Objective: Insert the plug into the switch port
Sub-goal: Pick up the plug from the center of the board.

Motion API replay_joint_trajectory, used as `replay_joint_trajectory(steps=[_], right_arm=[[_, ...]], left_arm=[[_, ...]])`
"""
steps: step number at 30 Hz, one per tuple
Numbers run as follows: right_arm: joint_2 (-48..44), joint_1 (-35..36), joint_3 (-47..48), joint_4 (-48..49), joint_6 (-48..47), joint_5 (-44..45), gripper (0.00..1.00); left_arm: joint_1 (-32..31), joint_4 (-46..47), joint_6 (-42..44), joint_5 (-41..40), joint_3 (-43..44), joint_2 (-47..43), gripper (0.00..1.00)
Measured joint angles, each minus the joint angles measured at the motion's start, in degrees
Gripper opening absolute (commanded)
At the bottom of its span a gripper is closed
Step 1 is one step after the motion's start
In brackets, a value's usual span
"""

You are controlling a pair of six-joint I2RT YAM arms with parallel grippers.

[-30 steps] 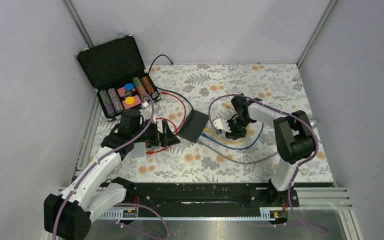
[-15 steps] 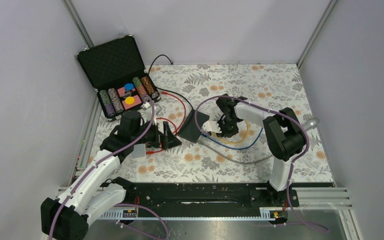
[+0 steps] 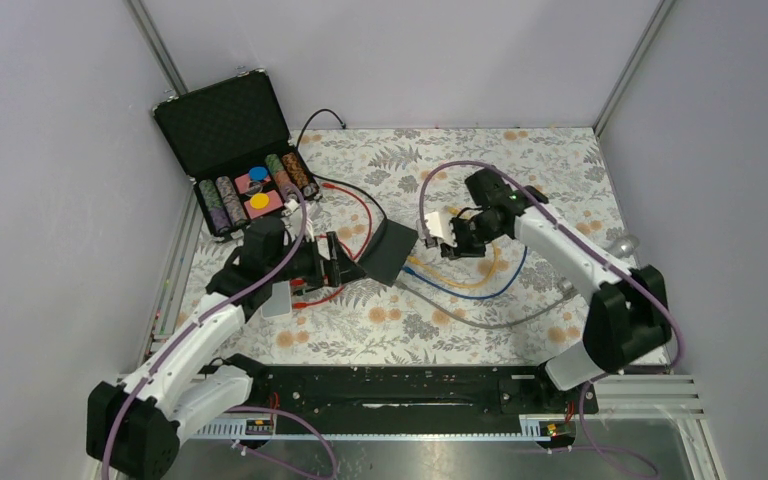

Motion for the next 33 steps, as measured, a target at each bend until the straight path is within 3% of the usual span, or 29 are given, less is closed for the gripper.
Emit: replay_joint_trajectory(steps=[7, 11, 21, 33], right_arm=[[-10.56, 0.98, -3.15, 1.09, 1.25, -17.84, 0.12], [-14.32, 2.01, -7.48, 4.46, 5.2, -22.23, 0.12], [-15.89, 3.78, -11.67, 14.67, 17.92, -24.0, 0.13], [-17.66, 4.55, -14.25, 18.67, 23.93, -21.75, 0.13]], left_arm=[[-2.4, 3.67, -1.22, 2.36, 1.66, 6.25, 0.85], [-4.9, 5.14, -1.14, 2.19, 4.44, 8.07, 0.77], [-14.51, 10.82, -2.47, 1.88, 12.48, 19.96, 0.63], [-18.58, 13.53, -6.84, 1.9, 16.35, 29.27, 0.51]])
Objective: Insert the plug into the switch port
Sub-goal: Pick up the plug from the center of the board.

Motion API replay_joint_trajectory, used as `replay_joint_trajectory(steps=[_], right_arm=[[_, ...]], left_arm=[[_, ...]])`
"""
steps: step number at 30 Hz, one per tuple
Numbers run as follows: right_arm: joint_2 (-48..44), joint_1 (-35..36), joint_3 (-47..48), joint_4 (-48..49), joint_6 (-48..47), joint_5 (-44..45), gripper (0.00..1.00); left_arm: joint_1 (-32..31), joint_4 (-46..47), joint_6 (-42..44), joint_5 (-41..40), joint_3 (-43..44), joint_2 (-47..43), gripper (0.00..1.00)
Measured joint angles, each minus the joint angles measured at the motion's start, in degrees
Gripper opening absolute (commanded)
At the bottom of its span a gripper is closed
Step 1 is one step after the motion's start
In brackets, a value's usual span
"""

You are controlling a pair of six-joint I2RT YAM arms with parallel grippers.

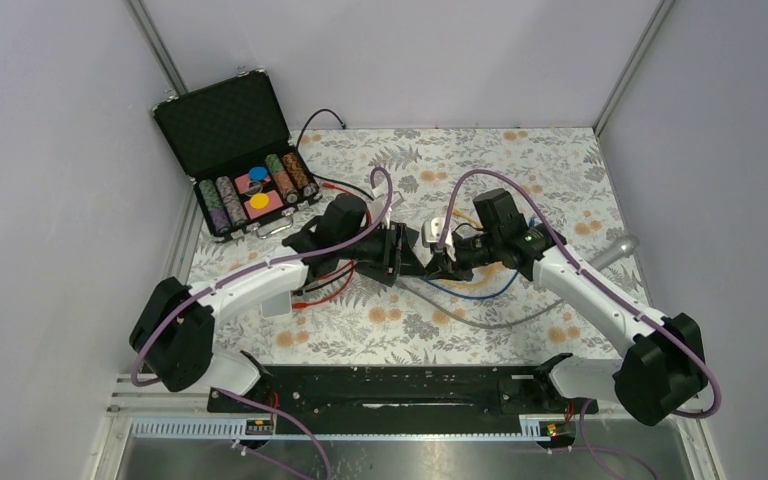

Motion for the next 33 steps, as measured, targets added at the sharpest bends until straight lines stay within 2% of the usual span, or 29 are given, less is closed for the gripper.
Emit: replay_joint_trajectory(steps=[2, 7, 11, 15, 18, 21, 22, 25, 28, 33], right_arm=[[-0.72, 0.11, -0.57, 0.5, 0.63, 0.44, 0.13], [-1.07, 0.24, -1.38, 1.51, 1.84, 1.66, 0.13], [-1.11, 0.48, -1.86, 1.77, 2.12, 2.43, 0.16], [-1.29, 0.66, -1.92, 1.68, 3.41, 3.76, 0.18], [-1.36, 0.74, -1.97, 1.51, 4.24, 4.63, 0.24], [-1.55, 0.83, -2.14, 1.49, 5.25, 5.33, 0.43], [-1.6, 0.85, -2.14, 1.49, 5.75, 5.66, 0.45], [-1.86, 0.85, -2.14, 1.95, 7.8, 7.13, 0.48], [-2.64, 0.9, -2.14, 1.99, 11.26, 8.83, 0.55], [-8.02, 0.92, -5.03, 6.12, 13.84, 11.76, 0.57]], left_arm=[[-0.17, 0.66, -0.66, 0.04, 0.0, 0.76, 0.49], [-0.31, 2.4, -3.15, 0.46, 0.0, 1.68, 0.34], [-0.31, 4.17, -4.83, 0.87, 0.0, 2.25, 0.13], [-0.24, 4.87, -5.99, 0.87, 0.0, 3.02, 0.0], [-0.24, 5.33, -6.49, 1.03, 0.0, 3.58, 0.0], [-0.24, 5.75, -6.71, 1.31, 0.0, 4.02, 0.0], [-0.24, 5.84, -6.71, 1.57, 0.0, 4.09, 0.0], [-0.26, 4.92, -5.7, 2.21, 0.13, 4.15, 0.0], [0.04, 2.19, -3.85, 2.19, 1.33, 4.15, 0.0], [1.27, -1.27, -1.75, 3.85, 3.82, 4.22, 0.0]])
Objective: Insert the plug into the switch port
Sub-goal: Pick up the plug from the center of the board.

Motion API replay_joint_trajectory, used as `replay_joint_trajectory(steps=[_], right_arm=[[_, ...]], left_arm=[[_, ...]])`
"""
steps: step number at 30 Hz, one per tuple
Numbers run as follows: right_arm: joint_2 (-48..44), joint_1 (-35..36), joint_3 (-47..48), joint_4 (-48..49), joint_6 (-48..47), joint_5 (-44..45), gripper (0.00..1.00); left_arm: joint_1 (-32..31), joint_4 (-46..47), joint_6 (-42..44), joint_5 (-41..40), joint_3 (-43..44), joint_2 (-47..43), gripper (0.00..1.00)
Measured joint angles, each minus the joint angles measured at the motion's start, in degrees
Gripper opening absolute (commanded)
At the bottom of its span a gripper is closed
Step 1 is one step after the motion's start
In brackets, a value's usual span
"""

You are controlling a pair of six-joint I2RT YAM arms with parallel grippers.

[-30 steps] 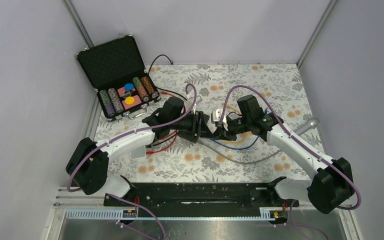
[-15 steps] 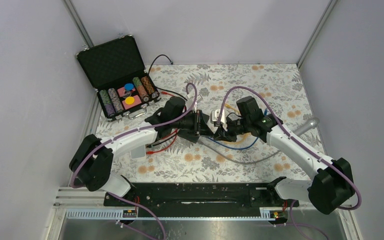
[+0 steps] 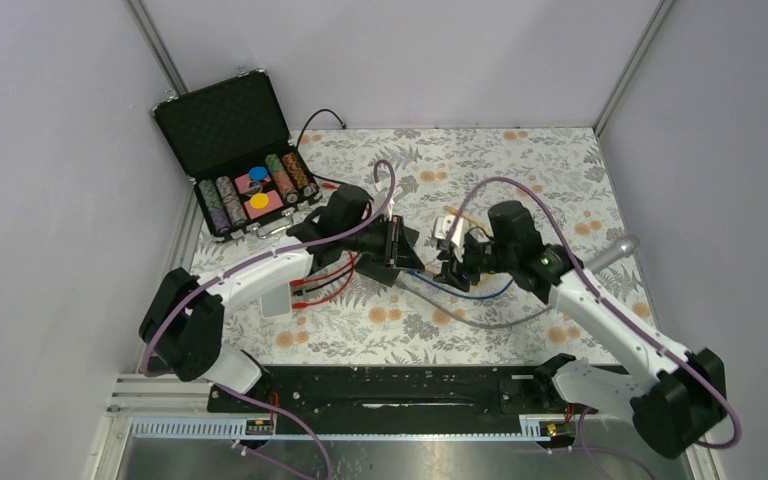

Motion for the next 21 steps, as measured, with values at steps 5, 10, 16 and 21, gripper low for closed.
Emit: replay_joint_trajectory(steps=[5, 10, 16, 21], right_arm=[[-9.16, -0.02, -9.94, 8.94, 5.33, 1.53, 0.52], [-9.6, -0.02, -10.91, 16.48, 19.65, 3.02, 0.51], [-9.05, -1.86, -11.87, 25.68, 39.63, 2.58, 0.56], [-8.72, -4.24, -16.24, 33.97, 45.09, 0.66, 0.56]], left_arm=[[2.54, -3.08, 4.22, 0.48, 0.37, -0.17, 0.0], [6.45, -5.88, 7.78, 0.68, 0.31, -1.7, 0.0], [10.54, -5.05, 9.44, 1.9, 0.31, -2.95, 0.0], [12.96, -1.07, 6.27, 5.75, -1.09, -2.99, 0.0]])
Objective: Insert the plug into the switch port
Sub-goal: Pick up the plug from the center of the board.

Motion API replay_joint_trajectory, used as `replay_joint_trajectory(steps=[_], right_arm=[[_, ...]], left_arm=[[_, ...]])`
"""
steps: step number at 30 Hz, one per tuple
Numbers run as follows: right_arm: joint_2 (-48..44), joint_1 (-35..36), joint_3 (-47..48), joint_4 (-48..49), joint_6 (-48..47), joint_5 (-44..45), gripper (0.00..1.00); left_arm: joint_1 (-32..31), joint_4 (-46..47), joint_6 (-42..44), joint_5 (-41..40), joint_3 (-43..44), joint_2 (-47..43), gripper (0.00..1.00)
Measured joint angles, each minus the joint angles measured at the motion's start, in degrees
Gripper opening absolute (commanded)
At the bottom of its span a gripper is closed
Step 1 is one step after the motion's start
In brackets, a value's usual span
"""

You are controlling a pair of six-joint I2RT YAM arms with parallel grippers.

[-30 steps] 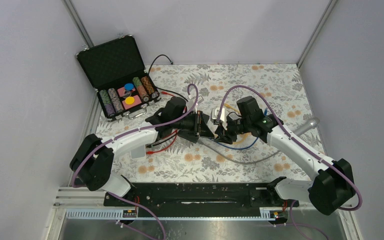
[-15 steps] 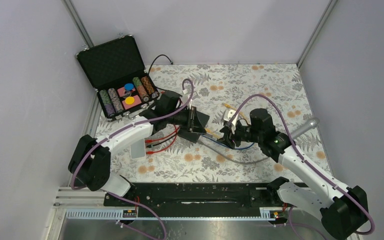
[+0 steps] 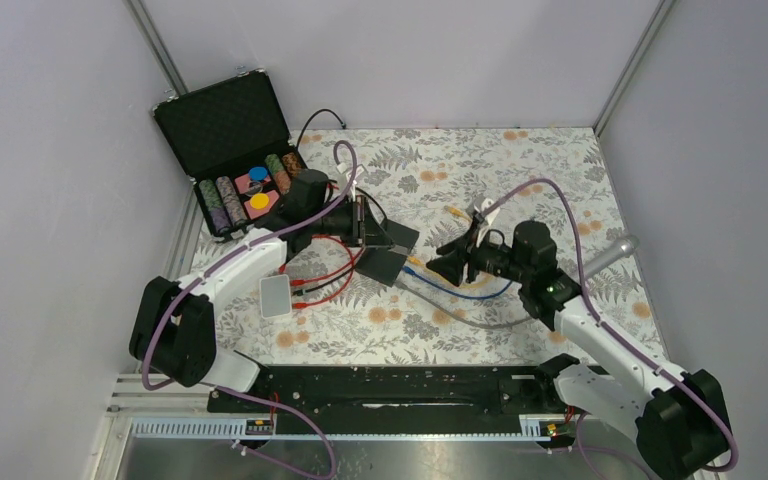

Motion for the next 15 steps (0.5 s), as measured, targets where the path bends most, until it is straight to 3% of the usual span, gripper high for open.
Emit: replay_joint_trajectory(steps=[5, 10, 15], right_arm=[[-1.51, 0.0, -6.14, 4.22, -11.06, -1.09, 0.54], [2.58, 1.92, 0.85, -1.38, -27.89, -5.49, 0.55], [5.03, 3.48, 4.81, -3.26, -35.21, -7.89, 0.57]], left_arm=[[0.63, -0.04, -2.34, 3.04, -0.11, 0.0, 0.0], [0.57, -1.84, -3.65, 4.13, -0.11, 0.5, 0.0], [0.5, -2.89, -4.52, 4.17, -0.11, 1.4, 0.0]])
